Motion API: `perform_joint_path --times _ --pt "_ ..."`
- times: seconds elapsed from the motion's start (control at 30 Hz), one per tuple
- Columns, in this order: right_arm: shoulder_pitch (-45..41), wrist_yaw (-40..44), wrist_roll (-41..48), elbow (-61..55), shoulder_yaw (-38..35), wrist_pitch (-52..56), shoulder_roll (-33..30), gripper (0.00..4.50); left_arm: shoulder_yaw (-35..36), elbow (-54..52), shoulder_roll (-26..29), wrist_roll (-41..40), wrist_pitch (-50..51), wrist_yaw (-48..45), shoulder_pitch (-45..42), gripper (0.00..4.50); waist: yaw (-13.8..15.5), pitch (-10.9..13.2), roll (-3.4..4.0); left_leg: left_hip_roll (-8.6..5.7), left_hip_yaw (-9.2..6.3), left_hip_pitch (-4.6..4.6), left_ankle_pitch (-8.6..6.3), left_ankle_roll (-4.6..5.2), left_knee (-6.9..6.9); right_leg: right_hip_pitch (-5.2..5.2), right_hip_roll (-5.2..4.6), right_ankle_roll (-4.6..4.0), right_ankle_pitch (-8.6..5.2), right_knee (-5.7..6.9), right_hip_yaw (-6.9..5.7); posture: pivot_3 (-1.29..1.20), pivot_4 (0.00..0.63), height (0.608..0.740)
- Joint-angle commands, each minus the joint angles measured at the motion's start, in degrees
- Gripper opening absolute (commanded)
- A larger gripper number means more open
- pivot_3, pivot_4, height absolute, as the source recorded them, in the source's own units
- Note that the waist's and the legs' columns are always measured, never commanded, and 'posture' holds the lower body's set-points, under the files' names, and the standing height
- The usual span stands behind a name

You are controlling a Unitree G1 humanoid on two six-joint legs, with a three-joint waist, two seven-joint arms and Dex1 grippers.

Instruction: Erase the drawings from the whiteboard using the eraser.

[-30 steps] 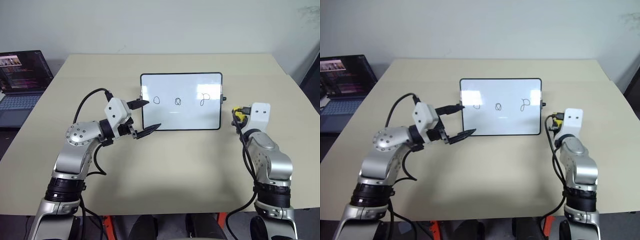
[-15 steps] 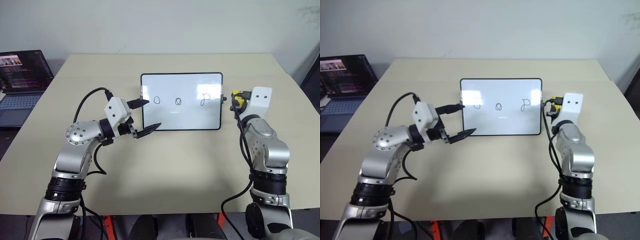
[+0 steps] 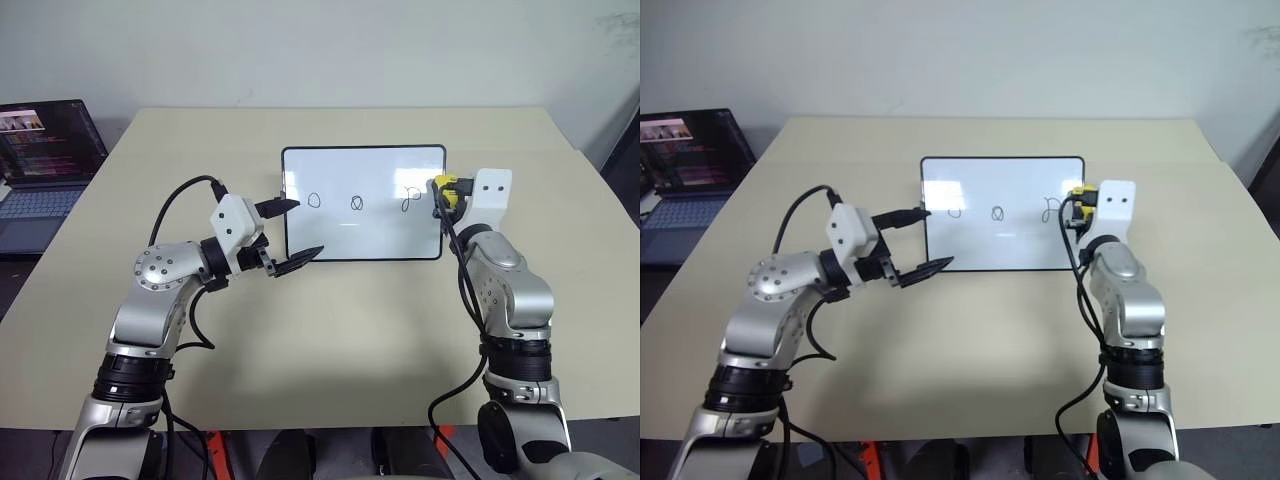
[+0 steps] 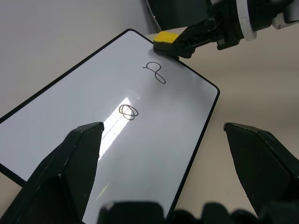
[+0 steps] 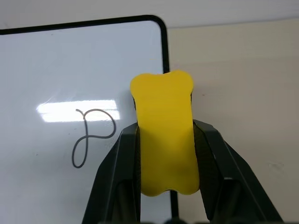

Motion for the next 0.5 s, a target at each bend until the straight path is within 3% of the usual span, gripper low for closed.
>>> perform_joint_path --times 0.03,0.5 --pt "-2.1 0.6 0.2 0.4 0.4 -2.6 0.0 1.23 0.1 -1.2 0.1 0.0 -1.2 -0.1 -0.7 4.50 0.0 0.0 0.00 0.00 0.00 0.00 0.00 0.00 0.00 0.00 0.00 0.00 0.00 0.00 -0.01 0.00 0.150 0.740" --pt "-6.3 0.8 0.2 6.6 1.7 -7.1 1.5 1.23 0.3 -0.9 -0.1 0.2 -1.3 0.1 -0.5 4.50 -0.2 0.0 0.00 0.01 0.00 0.01 0.00 0.00 0.01 0.00 0.00 0.00 0.00 0.02 -0.01 0.00 0.150 0.740"
